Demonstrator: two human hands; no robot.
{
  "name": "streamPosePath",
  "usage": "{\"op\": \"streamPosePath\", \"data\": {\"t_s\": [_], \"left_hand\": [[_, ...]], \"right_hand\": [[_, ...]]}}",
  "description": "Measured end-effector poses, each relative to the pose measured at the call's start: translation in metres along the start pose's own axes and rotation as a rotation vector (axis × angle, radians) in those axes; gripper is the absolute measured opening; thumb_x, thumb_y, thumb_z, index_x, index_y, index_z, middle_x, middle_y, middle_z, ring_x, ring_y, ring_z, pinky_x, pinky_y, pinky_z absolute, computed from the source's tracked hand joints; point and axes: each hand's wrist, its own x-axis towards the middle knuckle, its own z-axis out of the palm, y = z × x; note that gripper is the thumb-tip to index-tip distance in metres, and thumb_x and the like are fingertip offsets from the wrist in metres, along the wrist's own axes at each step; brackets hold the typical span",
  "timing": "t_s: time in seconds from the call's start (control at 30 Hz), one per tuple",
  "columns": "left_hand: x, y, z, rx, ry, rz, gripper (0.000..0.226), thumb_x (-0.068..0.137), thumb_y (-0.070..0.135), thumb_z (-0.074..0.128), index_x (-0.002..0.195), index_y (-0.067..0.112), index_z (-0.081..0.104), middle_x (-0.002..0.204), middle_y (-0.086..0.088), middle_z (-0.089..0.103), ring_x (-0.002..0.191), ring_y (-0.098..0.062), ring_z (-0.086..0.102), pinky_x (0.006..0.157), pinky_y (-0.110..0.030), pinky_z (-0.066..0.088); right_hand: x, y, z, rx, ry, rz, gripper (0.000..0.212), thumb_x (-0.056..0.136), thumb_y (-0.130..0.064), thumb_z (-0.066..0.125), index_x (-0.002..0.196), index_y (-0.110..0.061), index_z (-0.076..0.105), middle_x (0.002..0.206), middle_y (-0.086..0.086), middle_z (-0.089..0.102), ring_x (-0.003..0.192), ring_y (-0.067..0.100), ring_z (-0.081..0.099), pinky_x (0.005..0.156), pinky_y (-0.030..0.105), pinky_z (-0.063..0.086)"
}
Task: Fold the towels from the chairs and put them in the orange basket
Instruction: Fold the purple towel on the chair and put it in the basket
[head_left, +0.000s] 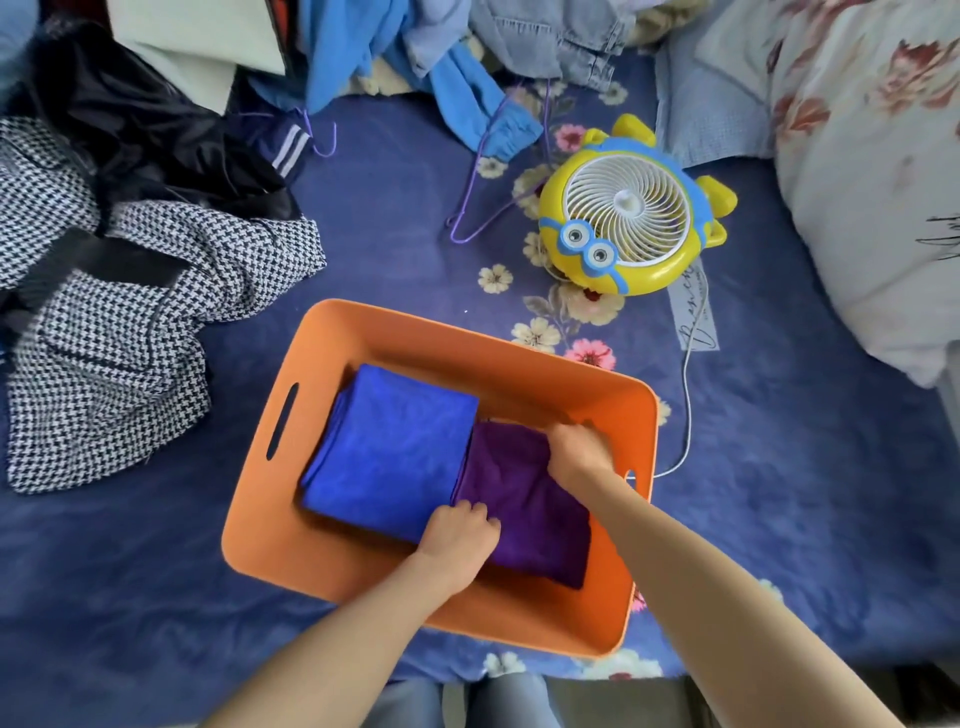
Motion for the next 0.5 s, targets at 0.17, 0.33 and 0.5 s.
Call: {"op": "streamPosePath", "data": {"t_s": [0.17, 0.33, 0.5], "left_hand": [[0.009, -0.003, 0.003, 0.027, 0.005, -0.078, 0.045, 0.090, 0.002, 0.046, 0.134, 0.008, 0.039, 0.132, -0.015, 0.044, 0.124, -0.032, 0.037, 0.093, -0.039, 0.038], [0.004, -0.001, 0.023, 0.070, -0.147, -0.047, 0.056, 0.091, 0.021, 0.048, 0.143, 0.012, 0.030, 0.149, -0.019, 0.024, 0.133, -0.035, 0.027, 0.103, -0.043, 0.030], [-0.019, 0.000, 0.003, 0.013, -0.171, -0.061, 0.039, 0.092, 0.023, 0.043, 0.128, 0.009, 0.050, 0.134, -0.015, 0.047, 0.126, -0.032, 0.038, 0.100, -0.042, 0.033]], "right_hand": [[-0.004, 0.010, 0.012, -0.206, 0.098, 0.002, 0.065, 0.092, -0.017, 0.055, 0.144, -0.004, 0.020, 0.147, 0.020, 0.029, 0.136, 0.035, 0.027, 0.108, 0.043, 0.028], [-0.030, -0.006, 0.046, -0.363, -0.080, -0.230, 0.068, 0.093, -0.026, 0.051, 0.149, -0.013, 0.015, 0.156, 0.017, 0.008, 0.144, 0.035, 0.007, 0.115, 0.048, 0.015], [-0.069, -0.008, 0.037, -0.289, -0.211, -0.252, 0.042, 0.093, -0.025, 0.047, 0.135, -0.016, 0.044, 0.144, 0.013, 0.033, 0.131, 0.031, 0.031, 0.106, 0.043, 0.029]]}}
